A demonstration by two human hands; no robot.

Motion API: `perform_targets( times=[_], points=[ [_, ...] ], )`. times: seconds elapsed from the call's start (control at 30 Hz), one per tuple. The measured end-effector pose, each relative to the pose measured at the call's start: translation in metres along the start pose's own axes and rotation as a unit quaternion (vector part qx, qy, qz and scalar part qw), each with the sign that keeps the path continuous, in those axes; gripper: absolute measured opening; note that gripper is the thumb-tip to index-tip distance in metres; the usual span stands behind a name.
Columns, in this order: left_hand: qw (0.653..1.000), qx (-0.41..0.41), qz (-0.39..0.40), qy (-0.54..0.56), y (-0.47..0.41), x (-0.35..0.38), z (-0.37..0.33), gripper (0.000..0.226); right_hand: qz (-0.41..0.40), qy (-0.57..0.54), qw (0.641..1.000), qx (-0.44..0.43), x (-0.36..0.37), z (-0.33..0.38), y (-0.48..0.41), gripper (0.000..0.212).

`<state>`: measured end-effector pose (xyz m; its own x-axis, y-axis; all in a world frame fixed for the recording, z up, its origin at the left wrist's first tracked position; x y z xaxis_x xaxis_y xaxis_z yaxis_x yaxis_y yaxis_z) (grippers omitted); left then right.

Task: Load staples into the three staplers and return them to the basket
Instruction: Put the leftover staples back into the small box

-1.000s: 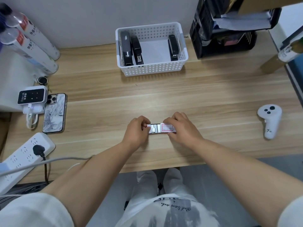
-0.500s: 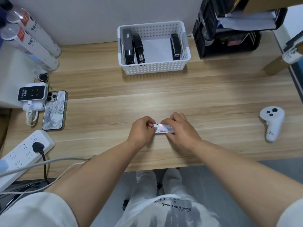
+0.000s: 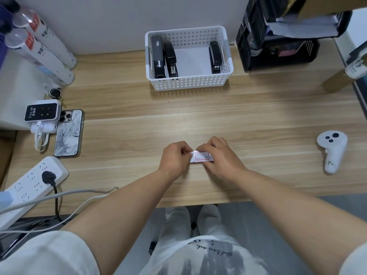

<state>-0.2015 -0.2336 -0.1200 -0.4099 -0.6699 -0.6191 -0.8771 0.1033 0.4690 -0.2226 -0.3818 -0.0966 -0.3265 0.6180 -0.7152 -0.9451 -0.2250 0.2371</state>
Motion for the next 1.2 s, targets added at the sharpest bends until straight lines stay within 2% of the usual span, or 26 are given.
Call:
perform_targets(
  times=[0.23,0.37,0.53,0.7,0.97,1.2],
  points=[
    [0.995,-0.078,-0.006,0.054,-0.002,0.002,0.01,0.011,0.002,0.0,1.0,-0.006,0.0,0.001,0.001,0.035],
    [0.996,-0.074,0.0,0.041,-0.002,0.005,0.007,0.012,0.003,0.01,1.0,-0.007,0.0,0.0,0.002,0.036],
    [0.988,-0.096,0.007,0.118,0.005,0.009,0.017,0.018,-0.001,0.015,1.0,-0.009,0.0,0.0,0.002,0.036],
    [0.98,-0.137,-0.012,0.143,0.005,0.009,0.021,0.022,-0.008,0.023,0.999,-0.021,0.0,0.001,0.003,0.035],
    [0.975,-0.165,-0.03,0.143,0.004,0.007,0.019,0.017,-0.009,0.024,0.999,-0.026,0.001,0.002,0.005,0.037],
    [0.974,-0.178,-0.027,0.137,0.005,0.006,0.021,0.016,-0.013,-0.033,0.999,0.013,0.0,-0.004,0.003,0.036]
  ],
)
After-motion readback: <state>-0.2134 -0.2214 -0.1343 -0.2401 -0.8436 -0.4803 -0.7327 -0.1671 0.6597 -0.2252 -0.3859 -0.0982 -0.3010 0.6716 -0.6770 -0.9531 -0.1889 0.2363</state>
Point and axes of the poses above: each hand's wrist, its own y-axis away from the middle knuckle, its own x-axis out of the palm, z = x × y, the point moved 10 cm from there along -y, towards the middle knuckle, and after that the axes turned 7 degrees about -y, right-handed, at the moved point
